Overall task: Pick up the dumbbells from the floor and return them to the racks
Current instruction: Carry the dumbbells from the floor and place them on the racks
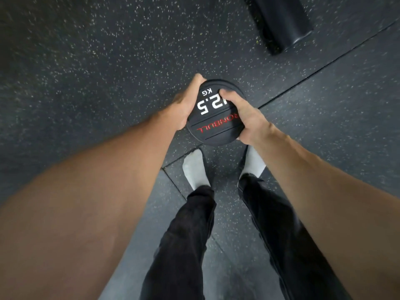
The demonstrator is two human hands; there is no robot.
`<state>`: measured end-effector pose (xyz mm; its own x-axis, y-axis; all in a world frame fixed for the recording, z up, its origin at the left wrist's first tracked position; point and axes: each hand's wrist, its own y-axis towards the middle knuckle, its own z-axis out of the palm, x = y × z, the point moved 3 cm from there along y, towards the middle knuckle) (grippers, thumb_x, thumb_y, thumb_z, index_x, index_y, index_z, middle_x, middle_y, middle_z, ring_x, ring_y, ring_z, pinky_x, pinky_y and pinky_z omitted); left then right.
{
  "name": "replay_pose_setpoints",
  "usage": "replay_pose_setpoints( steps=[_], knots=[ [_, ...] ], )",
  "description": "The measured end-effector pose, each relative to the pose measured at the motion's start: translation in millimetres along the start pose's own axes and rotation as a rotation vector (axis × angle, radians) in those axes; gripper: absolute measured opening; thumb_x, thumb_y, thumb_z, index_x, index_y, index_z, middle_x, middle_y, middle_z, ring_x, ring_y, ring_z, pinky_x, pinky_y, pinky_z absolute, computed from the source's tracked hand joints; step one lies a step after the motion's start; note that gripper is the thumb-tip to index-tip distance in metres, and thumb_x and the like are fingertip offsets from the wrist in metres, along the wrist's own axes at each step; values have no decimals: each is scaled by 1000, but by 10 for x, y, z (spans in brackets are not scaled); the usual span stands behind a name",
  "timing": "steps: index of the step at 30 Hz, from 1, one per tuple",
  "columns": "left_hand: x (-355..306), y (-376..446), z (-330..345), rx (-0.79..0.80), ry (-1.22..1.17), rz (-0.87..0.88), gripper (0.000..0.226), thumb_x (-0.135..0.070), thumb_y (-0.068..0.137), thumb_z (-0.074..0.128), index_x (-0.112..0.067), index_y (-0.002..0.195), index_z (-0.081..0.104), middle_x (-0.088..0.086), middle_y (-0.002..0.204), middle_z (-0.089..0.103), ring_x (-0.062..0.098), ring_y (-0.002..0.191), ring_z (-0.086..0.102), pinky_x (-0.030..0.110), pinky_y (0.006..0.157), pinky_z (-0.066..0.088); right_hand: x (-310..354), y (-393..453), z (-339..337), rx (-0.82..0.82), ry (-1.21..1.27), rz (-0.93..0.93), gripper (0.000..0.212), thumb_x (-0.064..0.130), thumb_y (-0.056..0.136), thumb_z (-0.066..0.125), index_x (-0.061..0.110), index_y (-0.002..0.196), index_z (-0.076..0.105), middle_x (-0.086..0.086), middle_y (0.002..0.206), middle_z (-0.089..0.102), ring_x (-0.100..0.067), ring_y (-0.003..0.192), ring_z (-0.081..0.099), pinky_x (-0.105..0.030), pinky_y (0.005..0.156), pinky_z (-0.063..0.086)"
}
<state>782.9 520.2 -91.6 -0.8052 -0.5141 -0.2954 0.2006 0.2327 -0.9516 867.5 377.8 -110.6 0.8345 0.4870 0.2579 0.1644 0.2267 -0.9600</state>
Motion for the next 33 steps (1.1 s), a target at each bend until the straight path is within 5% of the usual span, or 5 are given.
replay_pose_setpoints(
  steps=[11, 15, 19, 23, 33],
  knots=[
    [376, -1338, -636, -174, -286, -18, 53, -67, 88, 50, -21, 96, 75, 3, 81, 79, 20, 73, 74, 27, 62, 57, 72, -1068, 711, 117, -283, -10, 92, 50, 45, 100, 12, 124, 73, -9, 106, 82, -28, 94, 80, -47, 86, 64],
    [533, -1975, -896, -211, -432, 38, 52, -66, 88, 50, -21, 93, 76, 6, 90, 82, 28, 92, 78, 41, 83, 63, 170, -1723, 1084, 213, -442, -86, 74, 47, 60, 96, 13, 123, 75, -6, 108, 82, -25, 97, 80, -43, 87, 64],
    [580, -2772, -1209, -304, -459, 74, 54, -66, 91, 45, -22, 94, 75, 7, 98, 81, 28, 98, 76, 45, 92, 59, 205, -2362, 1507, 185, -532, -136, 107, 51, 41, 101, 14, 134, 65, -6, 108, 82, -26, 92, 81, -47, 85, 65],
    [714, -3510, -1570, -319, -540, 102, 66, -80, 80, 58, -23, 109, 76, 4, 104, 81, 25, 100, 77, 46, 95, 60, 182, -3060, 1936, 237, -609, -155, 97, 48, 50, 99, 14, 134, 66, -7, 107, 82, -25, 89, 81, -41, 74, 66],
    [1194, -5111, -2287, -353, -709, 154, 58, -62, 75, 83, -17, 111, 75, 2, 101, 80, 19, 90, 76, 32, 67, 60, -148, -4533, 2918, 325, -752, -206, 82, 38, 65, 96, 15, 133, 57, -7, 111, 76, -24, 94, 74, -37, 73, 60]
  ],
)
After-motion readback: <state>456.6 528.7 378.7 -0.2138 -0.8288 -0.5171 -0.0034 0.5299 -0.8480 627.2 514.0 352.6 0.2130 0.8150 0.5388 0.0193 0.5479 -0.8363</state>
